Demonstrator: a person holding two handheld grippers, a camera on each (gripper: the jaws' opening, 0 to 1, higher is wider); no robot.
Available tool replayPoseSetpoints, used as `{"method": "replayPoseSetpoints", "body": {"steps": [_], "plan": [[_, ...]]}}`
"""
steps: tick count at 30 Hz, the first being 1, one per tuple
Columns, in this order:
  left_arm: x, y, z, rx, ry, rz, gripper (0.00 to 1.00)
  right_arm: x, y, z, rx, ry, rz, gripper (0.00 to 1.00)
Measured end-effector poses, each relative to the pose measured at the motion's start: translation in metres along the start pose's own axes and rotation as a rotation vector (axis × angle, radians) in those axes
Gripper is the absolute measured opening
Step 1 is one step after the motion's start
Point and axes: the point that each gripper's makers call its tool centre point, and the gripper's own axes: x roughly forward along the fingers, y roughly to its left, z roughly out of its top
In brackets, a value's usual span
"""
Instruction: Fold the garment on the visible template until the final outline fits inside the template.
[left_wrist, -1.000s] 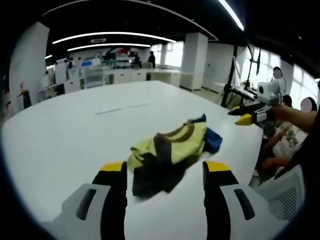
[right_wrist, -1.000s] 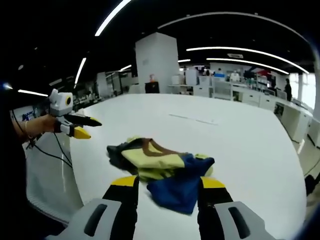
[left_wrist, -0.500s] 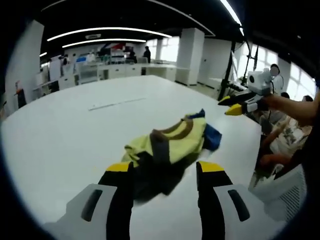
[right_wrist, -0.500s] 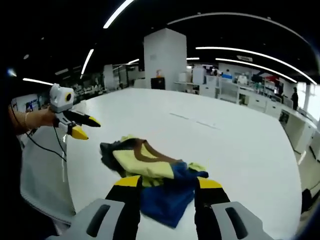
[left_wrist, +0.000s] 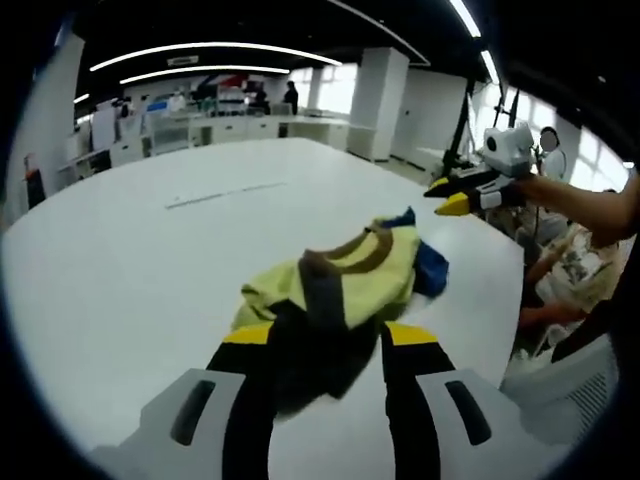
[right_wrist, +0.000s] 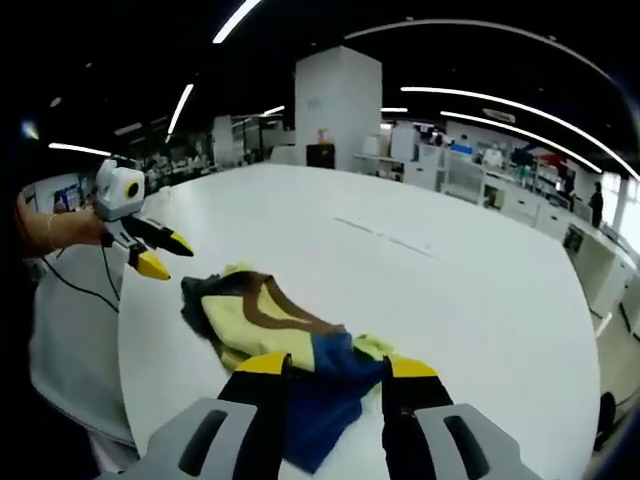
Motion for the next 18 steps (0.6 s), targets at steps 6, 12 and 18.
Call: {"method": "replayPoseSetpoints", "body": {"steps": [6, 12, 18], "plan": [[0.01, 0.003, -0.006, 0.012, 0.038, -0.017, 0.36, 0.011, -0.008, -0.003, -0.013, 0.031, 0.022, 0.3], [0.019, 0.003, -0.009, 0.011, 0.057, -0.029, 0.33, 0.024, -0.011, -0.006, -0.02, 0.059, 0.057, 0.29], [0.026, 0.003, -0.014, 0.002, 0.073, -0.03, 0.3, 0.033, -0.014, -0.02, -0.014, 0.126, 0.09, 0.22]]}}
